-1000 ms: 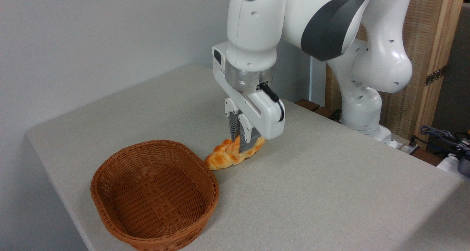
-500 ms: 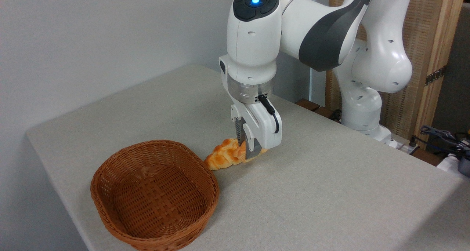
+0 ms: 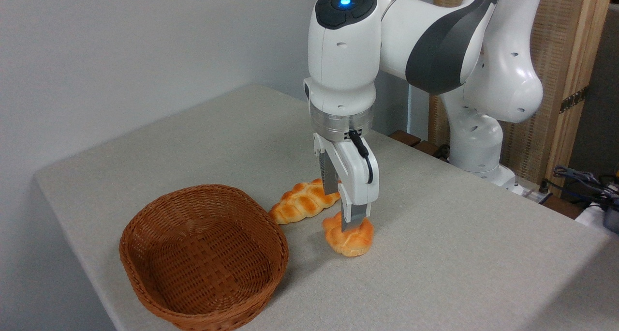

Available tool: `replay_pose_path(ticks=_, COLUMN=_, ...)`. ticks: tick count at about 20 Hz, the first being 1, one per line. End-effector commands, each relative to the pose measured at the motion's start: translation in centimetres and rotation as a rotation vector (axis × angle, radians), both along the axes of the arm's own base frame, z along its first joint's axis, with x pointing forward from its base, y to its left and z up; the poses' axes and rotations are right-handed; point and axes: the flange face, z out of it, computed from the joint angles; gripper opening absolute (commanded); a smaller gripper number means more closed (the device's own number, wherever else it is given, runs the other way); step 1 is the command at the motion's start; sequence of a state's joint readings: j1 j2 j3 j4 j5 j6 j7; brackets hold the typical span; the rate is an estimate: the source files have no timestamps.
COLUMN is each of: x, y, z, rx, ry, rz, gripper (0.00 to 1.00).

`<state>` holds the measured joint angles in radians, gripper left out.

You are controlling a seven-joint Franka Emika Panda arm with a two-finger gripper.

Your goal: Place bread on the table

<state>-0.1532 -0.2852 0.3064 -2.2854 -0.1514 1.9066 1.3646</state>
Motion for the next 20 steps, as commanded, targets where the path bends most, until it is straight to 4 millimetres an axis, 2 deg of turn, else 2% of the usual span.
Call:
replay_pose_path(ticks=1, x=0.0, y=0.6, z=1.2, rx=0.003, ry=-0.032, rz=-0.005, gripper=1.00)
replay_pose_path(ticks=2, x=0.2, y=0.8, z=2.1, rx=0.002, ry=-0.041, rz=0.009, gripper=1.00)
replay_pose_path(ticks=4, x=0.6, y=1.2, z=5.3, rx=-0.009, ry=-0.039, rz=0.022, gripper=1.00)
replay_pose_path(ticks=7, x=1.8, y=1.3, z=9.9, rx=0.003, ry=-0.015, rz=0.130, gripper=1.00)
replay_pose_path(ticks=9, x=3.6, y=0.5, z=11.9, rx=0.027, ry=0.003, rz=0.214, gripper=1.00)
replay_pose_path(ticks=11, x=5.4, y=-1.7, z=13.9, rx=0.059, ry=0.011, rz=0.261, gripper=1.00)
replay_pose_path(ticks=13, x=6.7, y=-3.9, z=14.0, rx=0.082, ry=0.025, rz=0.330, gripper=1.00)
replay_pose_path(ticks=16, x=8.5, y=-5.6, z=15.8, rx=0.109, ry=-0.004, rz=0.370, gripper=1.00)
replay_pose_path(ticks=18, x=8.8, y=-6.6, z=16.8, rx=0.132, ry=-0.024, rz=0.379, gripper=1.00)
replay_pose_path(ticks=20, x=8.9, y=-8.3, z=16.6, rx=0.153, ry=-0.023, rz=0.374, gripper=1.00)
